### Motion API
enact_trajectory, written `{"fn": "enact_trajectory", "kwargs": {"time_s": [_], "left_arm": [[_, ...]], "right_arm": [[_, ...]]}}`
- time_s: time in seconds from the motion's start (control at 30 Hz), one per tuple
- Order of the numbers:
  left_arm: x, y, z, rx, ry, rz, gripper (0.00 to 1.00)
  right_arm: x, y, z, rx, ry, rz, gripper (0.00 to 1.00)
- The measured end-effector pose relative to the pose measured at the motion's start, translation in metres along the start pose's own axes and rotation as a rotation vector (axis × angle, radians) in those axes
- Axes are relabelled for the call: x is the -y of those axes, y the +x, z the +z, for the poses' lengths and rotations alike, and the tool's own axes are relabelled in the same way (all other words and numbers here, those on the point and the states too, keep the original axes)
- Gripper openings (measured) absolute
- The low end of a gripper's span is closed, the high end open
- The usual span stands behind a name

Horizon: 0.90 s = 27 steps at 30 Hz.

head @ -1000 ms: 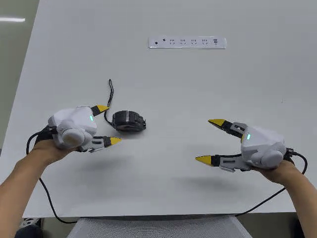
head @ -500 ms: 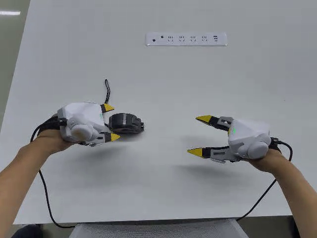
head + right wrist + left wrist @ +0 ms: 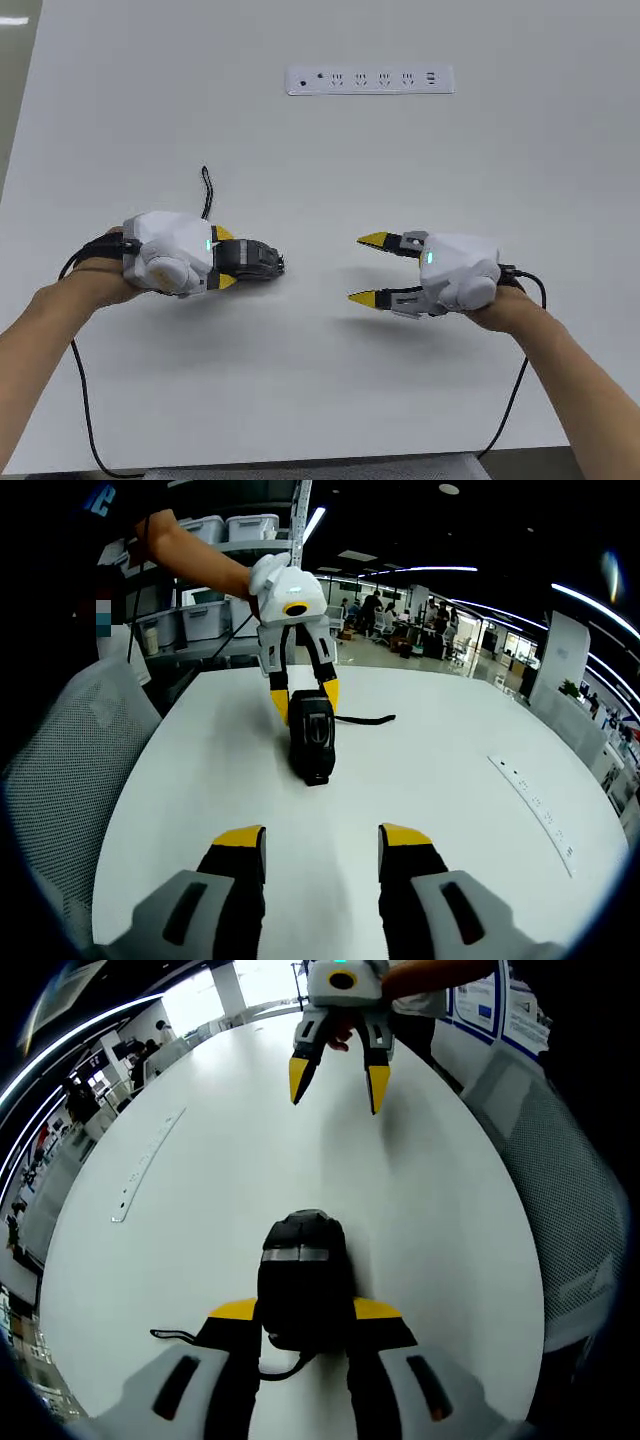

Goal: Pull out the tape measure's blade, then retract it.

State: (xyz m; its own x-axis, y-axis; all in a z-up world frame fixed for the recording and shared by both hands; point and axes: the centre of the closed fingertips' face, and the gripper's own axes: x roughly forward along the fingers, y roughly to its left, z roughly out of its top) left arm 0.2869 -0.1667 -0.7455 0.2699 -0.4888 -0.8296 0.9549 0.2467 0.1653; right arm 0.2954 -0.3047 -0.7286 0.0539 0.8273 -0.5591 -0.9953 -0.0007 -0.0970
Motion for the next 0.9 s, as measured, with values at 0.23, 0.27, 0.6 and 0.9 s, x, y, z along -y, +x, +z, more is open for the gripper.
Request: {"fn": "enact_trajectory", "kwargs": {"time_s": [0.23, 0.27, 0.6, 0.9], "left_arm": [[0.0, -0.001, 0.0, 0.007, -0.037, -0.021, 0.28], [0.0, -0.001, 0.0, 0.006, -0.04, -0.024, 0.28], [0.001, 0.002, -0.003, 0.001, -0.071, -0.034, 0.27], [-0.001, 0.004, -0.005, 0.013, -0.088, -0.042, 0.26]], "right_arm": [[0.004, 0.025, 0.002, 0.006, -0.008, 0.043, 0.4], [0.004, 0.027, 0.002, 0.008, -0.006, 0.047, 0.39], [0.002, 0.061, 0.007, 0.022, -0.005, 0.115, 0.35], [0.001, 0.082, 0.007, 0.021, -0.011, 0.159, 0.3]]}}
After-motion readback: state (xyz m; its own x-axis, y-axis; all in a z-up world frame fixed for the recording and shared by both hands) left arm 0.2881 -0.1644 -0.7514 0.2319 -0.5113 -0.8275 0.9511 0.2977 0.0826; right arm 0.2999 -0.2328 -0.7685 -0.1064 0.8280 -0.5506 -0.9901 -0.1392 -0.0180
